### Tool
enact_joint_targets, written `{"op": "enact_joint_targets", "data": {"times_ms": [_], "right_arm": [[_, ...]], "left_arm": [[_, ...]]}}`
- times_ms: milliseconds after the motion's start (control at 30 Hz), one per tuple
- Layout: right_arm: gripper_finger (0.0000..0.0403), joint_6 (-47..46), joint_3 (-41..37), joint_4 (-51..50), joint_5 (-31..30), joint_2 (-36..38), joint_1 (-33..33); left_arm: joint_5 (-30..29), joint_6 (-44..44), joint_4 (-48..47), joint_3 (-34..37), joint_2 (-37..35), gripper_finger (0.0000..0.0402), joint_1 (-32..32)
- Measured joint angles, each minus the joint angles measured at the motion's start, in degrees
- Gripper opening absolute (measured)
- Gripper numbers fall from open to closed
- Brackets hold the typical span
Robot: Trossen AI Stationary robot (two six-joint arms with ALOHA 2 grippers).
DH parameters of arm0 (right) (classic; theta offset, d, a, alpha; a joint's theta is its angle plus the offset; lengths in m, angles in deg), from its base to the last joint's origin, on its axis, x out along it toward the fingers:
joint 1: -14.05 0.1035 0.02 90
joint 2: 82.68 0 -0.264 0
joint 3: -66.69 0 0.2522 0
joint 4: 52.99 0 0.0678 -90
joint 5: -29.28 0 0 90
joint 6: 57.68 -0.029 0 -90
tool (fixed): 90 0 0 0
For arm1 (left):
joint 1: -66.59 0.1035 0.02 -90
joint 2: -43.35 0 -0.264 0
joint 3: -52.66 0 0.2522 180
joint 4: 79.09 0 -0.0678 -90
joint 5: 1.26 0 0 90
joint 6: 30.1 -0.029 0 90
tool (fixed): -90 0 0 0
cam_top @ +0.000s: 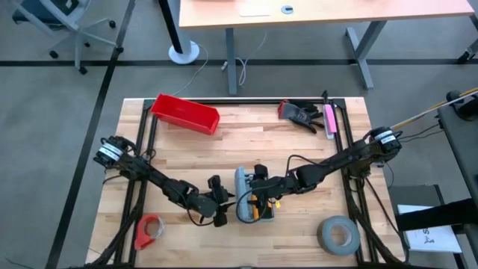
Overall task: Prefit tool cases
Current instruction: Open the prefit tool case, then remove the yellow hammer from the prefit tool case to the table
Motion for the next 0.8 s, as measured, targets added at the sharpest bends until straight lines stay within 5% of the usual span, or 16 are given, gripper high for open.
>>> {"op": "enact_joint_targets", "data": {"times_ms": [333, 800], "right_arm": [[0.0242, 1.59, 1.88, -1.43, -0.07, -0.04, -0.05], [0.0230, -1.54, 1.88, -10.81, 0.21, -0.04, 1.09]], "left_arm": [[0.20, 1.25, -9.49, 0.00, -6.90, 0.0124, -0.04], [0.58, 2.97, -11.70, 0.07, -7.37, 0.0132, -0.15]]}}
